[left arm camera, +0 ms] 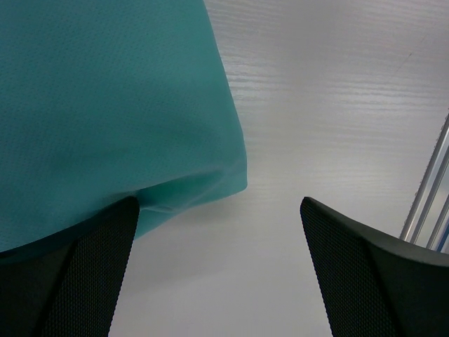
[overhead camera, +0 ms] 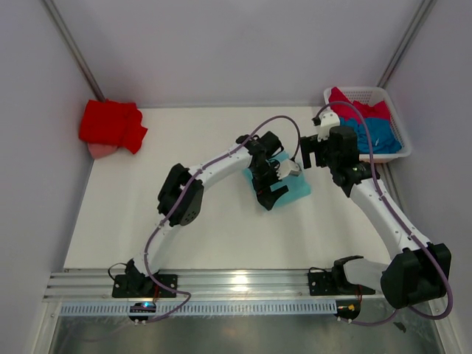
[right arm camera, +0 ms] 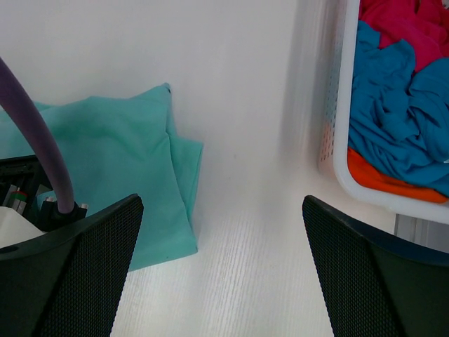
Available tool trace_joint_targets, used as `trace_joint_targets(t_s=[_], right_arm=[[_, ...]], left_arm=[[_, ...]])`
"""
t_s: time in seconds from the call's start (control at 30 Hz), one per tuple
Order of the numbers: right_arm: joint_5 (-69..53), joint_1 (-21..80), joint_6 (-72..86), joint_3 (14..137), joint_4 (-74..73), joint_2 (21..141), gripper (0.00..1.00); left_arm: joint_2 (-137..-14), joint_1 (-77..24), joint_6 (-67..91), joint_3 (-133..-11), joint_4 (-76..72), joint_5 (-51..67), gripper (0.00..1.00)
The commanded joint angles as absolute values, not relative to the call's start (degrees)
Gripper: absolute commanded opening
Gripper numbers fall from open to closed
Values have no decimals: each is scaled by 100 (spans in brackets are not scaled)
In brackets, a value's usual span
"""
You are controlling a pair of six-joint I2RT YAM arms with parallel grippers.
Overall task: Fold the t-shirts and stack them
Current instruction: Fold the tshirt
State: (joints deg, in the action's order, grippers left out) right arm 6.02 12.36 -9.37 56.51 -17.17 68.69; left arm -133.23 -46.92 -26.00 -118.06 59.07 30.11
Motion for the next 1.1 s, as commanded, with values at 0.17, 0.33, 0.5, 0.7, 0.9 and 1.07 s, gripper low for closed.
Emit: trace_joint_targets(t_s=[0.17,0.33,0.5,0.7,0.9,1.07], right_arm=[[-368,1248,-1002,5721,-1792,7004,100],[-1203,1248,-1134,5941,-2381,7628,99],[-741,1248,-827,5915,-2093,7647,99],[1826,1248,-378,5722,-1425,7340,99],[2152,1248,-343,5300,-845,6725,99],[3014,1248,-501,5115,-422,6487,99]], left_arm=[[-12709,-4720,-2619,-11812,6187,2611,99],[-12560,-4720,-2619,-11559,6136,2409,99],[-12366,-4720,-2566,-11390,5801,2548,99],[-12366,-4720,-2496,-11329,5423,2654,99],[-12208,-4720,-2347,-11434,5265,2383,99],[-12058,-4720,-2285,-11136,4580,2451,99]])
